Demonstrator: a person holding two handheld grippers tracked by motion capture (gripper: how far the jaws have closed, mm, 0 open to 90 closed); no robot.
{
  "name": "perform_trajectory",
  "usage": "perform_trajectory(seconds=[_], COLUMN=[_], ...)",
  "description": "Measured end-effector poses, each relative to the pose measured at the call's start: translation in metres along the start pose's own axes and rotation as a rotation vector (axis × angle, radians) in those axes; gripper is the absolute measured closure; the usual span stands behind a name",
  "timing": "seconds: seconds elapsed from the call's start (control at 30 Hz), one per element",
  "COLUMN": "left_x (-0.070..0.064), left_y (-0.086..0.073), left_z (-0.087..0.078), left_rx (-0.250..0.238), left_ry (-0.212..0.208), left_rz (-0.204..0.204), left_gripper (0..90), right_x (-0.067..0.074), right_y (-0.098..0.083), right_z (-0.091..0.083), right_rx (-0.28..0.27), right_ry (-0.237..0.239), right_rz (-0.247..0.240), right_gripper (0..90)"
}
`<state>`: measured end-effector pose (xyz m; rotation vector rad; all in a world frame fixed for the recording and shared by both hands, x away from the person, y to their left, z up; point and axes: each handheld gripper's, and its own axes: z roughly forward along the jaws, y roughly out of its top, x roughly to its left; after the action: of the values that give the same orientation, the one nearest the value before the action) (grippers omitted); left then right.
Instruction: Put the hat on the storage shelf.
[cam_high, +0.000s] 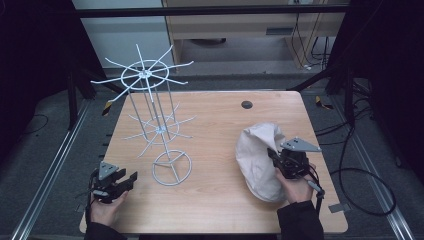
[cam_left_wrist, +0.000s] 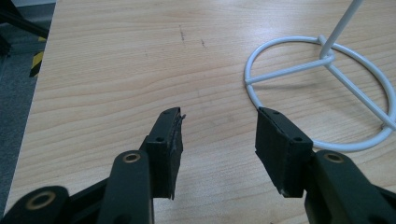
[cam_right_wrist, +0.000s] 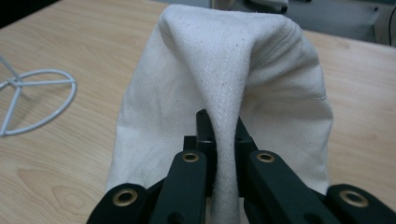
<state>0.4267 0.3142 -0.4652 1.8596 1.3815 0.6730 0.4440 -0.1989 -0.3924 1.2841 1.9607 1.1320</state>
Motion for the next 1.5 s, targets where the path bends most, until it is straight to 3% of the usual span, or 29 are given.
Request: perform_trajectory(seconds=[0.5, 0.8, 1.17, 1.5], left_x=[-0.001, 0.000, 0.000, 0.000], left_y=[0.000, 0.000, -0.001, -0.001], left_z=[0.000, 0.001, 0.001, 0.001], left_rx=[-0.003, -0.002, -0.001, -0.001], left_ry=[0.000, 0.004, 0.005, 0.004], left_rz=[0.002, 0.000, -0.004, -0.004], left_gripper=[50.9, 50.8, 50.3, 50.0], right_x=[0.008, 0.019, 0.033, 0.037], right_y=[0.021, 0.037, 0.052, 0.068], right_z=[-0.036, -0.044, -0.050, -0.062], right_rx=[-0.224, -0.304, -0.438, -0.507], right_ry=[0.100, 0.162, 0.194, 0.208], right_rz=[-0.035, -0.040, -0.043, -0.059], right_gripper=[88.1, 88.0, 88.1, 88.1])
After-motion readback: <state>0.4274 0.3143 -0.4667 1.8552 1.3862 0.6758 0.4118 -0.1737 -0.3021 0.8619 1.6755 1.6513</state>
